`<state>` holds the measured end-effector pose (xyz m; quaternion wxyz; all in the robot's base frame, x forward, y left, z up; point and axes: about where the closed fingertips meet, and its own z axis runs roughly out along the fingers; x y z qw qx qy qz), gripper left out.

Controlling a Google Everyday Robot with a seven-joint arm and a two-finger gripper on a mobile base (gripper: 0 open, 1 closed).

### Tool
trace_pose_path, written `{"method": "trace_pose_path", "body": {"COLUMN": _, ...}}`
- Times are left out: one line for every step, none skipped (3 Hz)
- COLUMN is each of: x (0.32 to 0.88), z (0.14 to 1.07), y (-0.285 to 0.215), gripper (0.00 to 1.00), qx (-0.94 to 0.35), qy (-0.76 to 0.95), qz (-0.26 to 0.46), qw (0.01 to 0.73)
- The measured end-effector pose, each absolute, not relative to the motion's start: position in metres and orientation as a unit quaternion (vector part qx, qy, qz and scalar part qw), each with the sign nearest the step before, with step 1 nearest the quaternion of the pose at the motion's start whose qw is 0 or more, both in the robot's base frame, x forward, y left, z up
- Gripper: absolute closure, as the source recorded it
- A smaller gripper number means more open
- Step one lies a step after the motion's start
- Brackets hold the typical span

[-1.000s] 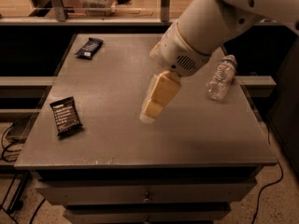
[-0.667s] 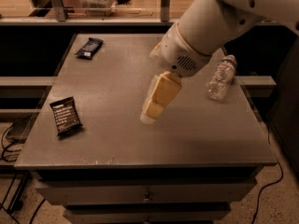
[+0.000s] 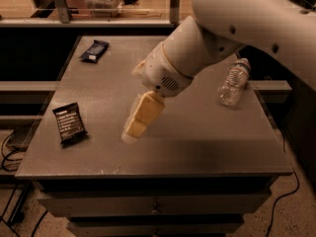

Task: Move rxbar chocolate near rxbar blueberry

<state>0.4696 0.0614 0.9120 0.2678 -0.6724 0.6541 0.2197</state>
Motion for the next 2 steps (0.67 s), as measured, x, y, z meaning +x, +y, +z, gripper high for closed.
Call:
{"method": "trace_pose_path", "body": {"x": 0.468, "z": 0.902, "y": 0.083, "gripper": 0.00, "qx": -0.668, "qy": 0.640, "qz": 0.253, "qw": 0.282}}
{"method": "trace_pose_path", "body": {"x": 0.465, "z": 0.895, "y": 0.104, "gripper": 0.00, "qx": -0.664, "qy": 0.628, "qz": 0.281, "qw": 0.292}}
